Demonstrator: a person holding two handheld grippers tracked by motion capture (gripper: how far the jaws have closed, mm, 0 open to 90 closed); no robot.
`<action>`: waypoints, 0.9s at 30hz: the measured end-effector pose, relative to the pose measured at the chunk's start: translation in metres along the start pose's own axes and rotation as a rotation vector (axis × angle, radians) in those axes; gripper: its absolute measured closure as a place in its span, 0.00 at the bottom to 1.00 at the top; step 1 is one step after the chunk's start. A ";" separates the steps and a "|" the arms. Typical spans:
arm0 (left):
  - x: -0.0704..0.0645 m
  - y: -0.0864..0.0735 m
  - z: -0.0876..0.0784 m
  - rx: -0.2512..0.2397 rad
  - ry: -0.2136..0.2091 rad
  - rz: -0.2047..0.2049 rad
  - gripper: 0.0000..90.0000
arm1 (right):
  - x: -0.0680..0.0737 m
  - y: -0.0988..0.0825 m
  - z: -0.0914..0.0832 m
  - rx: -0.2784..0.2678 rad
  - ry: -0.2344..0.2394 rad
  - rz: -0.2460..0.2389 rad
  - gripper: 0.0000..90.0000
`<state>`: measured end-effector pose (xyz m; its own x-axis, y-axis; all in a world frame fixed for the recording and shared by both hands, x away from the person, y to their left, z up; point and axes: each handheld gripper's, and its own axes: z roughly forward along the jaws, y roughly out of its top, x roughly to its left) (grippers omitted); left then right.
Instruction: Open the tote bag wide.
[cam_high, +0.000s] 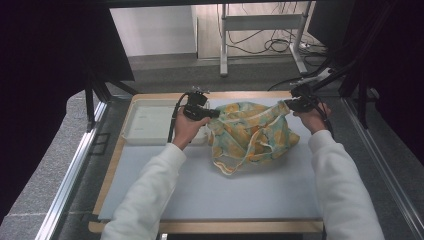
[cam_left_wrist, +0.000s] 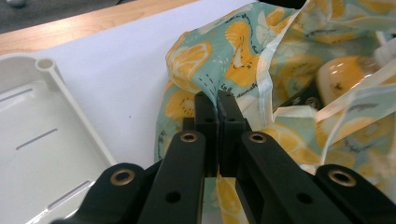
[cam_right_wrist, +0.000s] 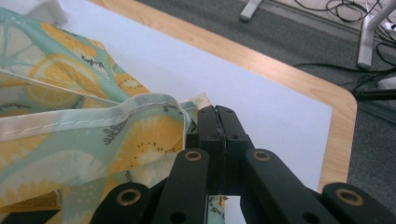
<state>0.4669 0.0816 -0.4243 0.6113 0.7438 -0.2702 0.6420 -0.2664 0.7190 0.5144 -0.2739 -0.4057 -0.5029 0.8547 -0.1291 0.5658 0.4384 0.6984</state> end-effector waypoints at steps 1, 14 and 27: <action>0.000 0.000 0.002 0.006 0.008 0.003 1.00 | 0.001 -0.001 0.002 0.009 -0.001 -0.004 0.99; -0.006 -0.011 0.030 0.090 0.041 0.012 0.99 | 0.005 -0.023 0.033 0.109 0.023 0.000 0.99; -0.012 -0.018 0.047 0.152 -0.012 0.008 0.99 | 0.013 -0.039 0.048 0.169 0.076 -0.003 0.99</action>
<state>0.4696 0.0483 -0.4646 0.6216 0.7341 -0.2733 0.6992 -0.3628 0.6160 0.5172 -0.2664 -0.4679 -0.5492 0.8325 -0.0732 0.6628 0.4872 0.5687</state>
